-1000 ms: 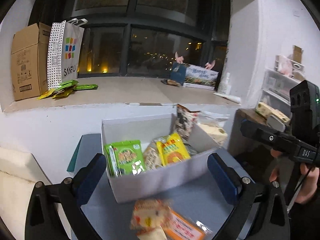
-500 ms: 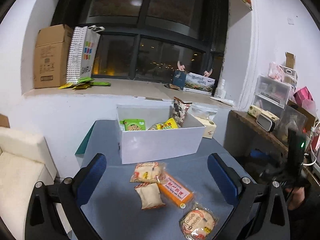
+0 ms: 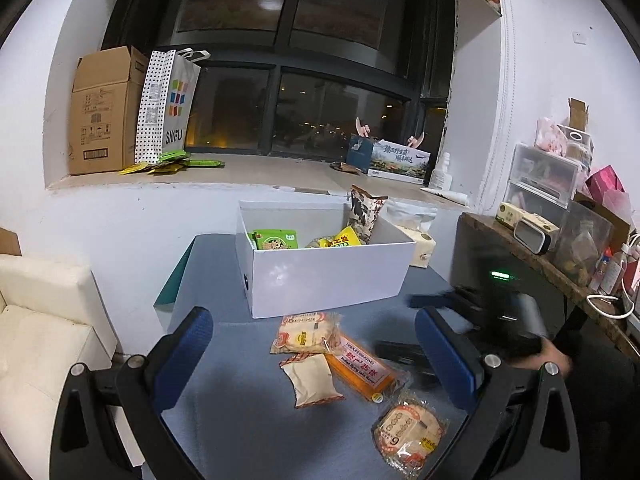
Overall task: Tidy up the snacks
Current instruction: 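Grasp the cream pastry with the left tool while the right grasps the round bread bun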
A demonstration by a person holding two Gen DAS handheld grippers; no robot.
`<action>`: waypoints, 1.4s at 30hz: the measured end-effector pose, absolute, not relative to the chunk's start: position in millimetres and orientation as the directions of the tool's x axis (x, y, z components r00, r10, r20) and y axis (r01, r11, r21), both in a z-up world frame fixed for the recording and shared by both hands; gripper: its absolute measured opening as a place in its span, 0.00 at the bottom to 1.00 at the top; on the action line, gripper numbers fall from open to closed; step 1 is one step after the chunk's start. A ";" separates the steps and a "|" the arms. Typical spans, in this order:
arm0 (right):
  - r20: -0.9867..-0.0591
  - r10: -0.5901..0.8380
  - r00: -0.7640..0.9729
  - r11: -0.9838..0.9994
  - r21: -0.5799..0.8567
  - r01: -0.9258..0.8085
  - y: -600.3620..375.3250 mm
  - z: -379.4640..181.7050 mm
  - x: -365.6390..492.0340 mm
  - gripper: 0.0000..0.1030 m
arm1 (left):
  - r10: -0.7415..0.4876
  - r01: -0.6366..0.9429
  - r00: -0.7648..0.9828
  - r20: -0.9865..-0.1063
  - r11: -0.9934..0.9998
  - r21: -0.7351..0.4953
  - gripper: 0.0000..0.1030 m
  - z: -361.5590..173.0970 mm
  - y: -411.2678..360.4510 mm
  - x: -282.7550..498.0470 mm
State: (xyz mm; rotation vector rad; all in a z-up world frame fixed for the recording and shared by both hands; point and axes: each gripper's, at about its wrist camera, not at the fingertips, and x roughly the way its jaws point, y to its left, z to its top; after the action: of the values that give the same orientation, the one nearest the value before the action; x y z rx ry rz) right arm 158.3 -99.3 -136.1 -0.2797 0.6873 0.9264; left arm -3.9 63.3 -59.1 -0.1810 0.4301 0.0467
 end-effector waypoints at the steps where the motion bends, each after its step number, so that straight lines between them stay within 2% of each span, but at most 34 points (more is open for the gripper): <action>1: -0.665 0.634 0.395 0.561 0.044 -0.827 -83.5 -138.2 163.6 1.00 | 0.003 -0.081 0.908 -0.419 0.982 -0.168 1.00 -60.1 64.9 -5.0; 5: -0.736 0.590 0.334 0.507 0.015 -0.862 -28.3 -156.6 188.7 1.00 | 0.000 -0.085 0.905 -0.425 0.980 -0.181 1.00 -65.5 71.7 -7.6; 12: -0.794 0.503 0.341 0.465 -0.084 -0.881 23.0 -188.2 209.9 1.00 | -0.016 -0.082 0.893 -0.450 0.977 -0.196 1.00 -78.0 76.4 -7.9; 17: -0.826 0.490 0.278 0.442 -0.038 -0.896 34.4 -200.3 220.2 0.99 | -0.030 -0.072 0.888 -0.460 0.977 -0.202 1.00 -83.7 75.2 -5.3; 19: -0.822 0.509 0.255 0.414 -0.026 -0.910 35.9 -200.2 218.6 0.77 | -0.036 -0.067 0.886 -0.463 0.977 -0.203 1.00 -85.2 74.2 -4.3; 22: -0.818 0.516 0.255 0.389 -0.041 -0.920 36.3 -197.5 206.5 0.74 | -0.037 -0.067 0.880 -0.474 0.978 -0.200 1.00 -88.6 72.6 -0.9; 26: -0.791 0.548 0.273 0.392 -0.046 -0.919 23.7 -185.7 200.4 0.74 | -0.042 -0.064 0.871 -0.489 0.978 -0.199 1.00 -93.5 71.0 3.7; 31: -0.714 0.625 0.314 0.476 0.030 -0.879 -33.7 -146.5 207.9 0.74 | -0.072 -0.050 0.838 -0.541 0.977 -0.208 1.00 -108.6 64.8 17.8; 37: -0.620 0.672 0.405 0.589 0.116 -0.800 -119.5 -105.1 202.1 0.74 | -0.042 -0.087 0.726 -0.687 0.984 -0.153 1.00 -148.0 49.9 69.6; 42: -0.542 0.693 0.474 0.640 0.160 -0.752 -181.2 -86.6 177.7 0.74 | -0.018 -0.143 0.634 -0.773 0.980 -0.140 1.00 -183.4 49.6 111.8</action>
State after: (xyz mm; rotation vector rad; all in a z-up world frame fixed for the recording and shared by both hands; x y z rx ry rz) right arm 177.7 -181.2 -86.6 -0.1055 0.6130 0.8858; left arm 111.8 49.6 -183.4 -0.1958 0.8833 0.0720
